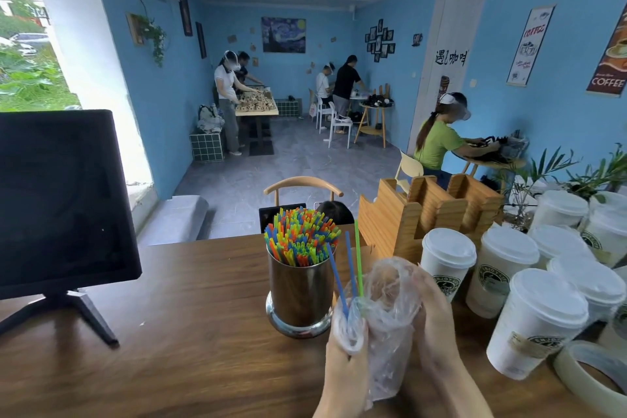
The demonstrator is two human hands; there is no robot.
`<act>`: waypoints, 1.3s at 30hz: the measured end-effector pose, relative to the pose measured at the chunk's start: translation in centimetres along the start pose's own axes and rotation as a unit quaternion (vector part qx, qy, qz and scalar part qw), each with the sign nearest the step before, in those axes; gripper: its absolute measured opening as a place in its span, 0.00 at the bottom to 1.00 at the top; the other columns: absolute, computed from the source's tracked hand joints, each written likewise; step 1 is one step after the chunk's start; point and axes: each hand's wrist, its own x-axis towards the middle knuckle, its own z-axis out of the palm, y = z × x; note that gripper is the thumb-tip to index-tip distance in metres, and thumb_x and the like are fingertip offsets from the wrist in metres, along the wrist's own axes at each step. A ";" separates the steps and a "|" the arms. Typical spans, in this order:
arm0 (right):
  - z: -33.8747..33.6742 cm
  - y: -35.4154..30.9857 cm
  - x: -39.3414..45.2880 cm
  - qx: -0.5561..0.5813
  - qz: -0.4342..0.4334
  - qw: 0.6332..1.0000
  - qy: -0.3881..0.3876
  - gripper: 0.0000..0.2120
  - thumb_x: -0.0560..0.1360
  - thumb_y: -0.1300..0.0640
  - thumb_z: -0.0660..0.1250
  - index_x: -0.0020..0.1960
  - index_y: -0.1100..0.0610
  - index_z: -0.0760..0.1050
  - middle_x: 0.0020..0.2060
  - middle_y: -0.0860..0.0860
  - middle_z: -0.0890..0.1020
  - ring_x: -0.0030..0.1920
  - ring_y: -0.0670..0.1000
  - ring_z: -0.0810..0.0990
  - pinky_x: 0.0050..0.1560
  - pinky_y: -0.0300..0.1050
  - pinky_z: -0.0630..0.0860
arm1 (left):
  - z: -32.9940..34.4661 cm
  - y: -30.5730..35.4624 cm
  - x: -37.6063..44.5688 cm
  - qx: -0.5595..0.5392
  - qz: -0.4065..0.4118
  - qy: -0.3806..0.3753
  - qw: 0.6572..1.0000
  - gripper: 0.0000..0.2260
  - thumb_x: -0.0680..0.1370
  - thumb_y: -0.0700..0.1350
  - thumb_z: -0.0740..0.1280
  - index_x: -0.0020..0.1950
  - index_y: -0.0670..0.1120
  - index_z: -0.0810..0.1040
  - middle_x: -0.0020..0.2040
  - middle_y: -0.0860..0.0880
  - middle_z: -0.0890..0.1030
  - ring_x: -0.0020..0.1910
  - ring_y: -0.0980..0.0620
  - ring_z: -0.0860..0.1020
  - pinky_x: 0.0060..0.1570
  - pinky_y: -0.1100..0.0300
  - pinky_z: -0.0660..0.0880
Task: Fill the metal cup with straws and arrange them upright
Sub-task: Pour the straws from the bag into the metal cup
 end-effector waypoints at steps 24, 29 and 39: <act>7.2 -6.8 3.6 -0.243 0.069 0.860 -0.443 0.14 0.81 0.57 0.65 0.60 0.67 0.79 0.54 0.63 0.85 0.57 0.60 0.84 0.63 0.55 0.79 | -7.1 5.1 -1.6 0.070 -0.021 -0.177 0.982 0.22 0.76 0.50 0.71 0.69 0.53 0.73 0.64 0.60 0.81 0.67 0.60 0.76 0.65 0.64 0.71; 8.1 -7.6 4.0 -0.222 0.078 0.881 -0.411 0.12 0.81 0.55 0.66 0.55 0.62 0.83 0.54 0.61 0.85 0.58 0.60 0.84 0.64 0.58 0.78 | -7.8 4.7 -2.4 0.071 0.000 -0.177 0.982 0.20 0.74 0.50 0.70 0.65 0.48 0.76 0.56 0.58 0.85 0.58 0.61 0.81 0.57 0.67 0.74; 9.4 -8.7 4.1 -0.204 0.116 0.912 -0.336 0.14 0.78 0.50 0.67 0.52 0.60 0.83 0.52 0.59 0.87 0.54 0.58 0.86 0.63 0.59 0.78 | -9.5 3.3 -3.5 0.133 0.017 -0.103 0.986 0.15 0.77 0.45 0.70 0.60 0.61 0.83 0.56 0.47 0.86 0.60 0.46 0.82 0.65 0.44 0.76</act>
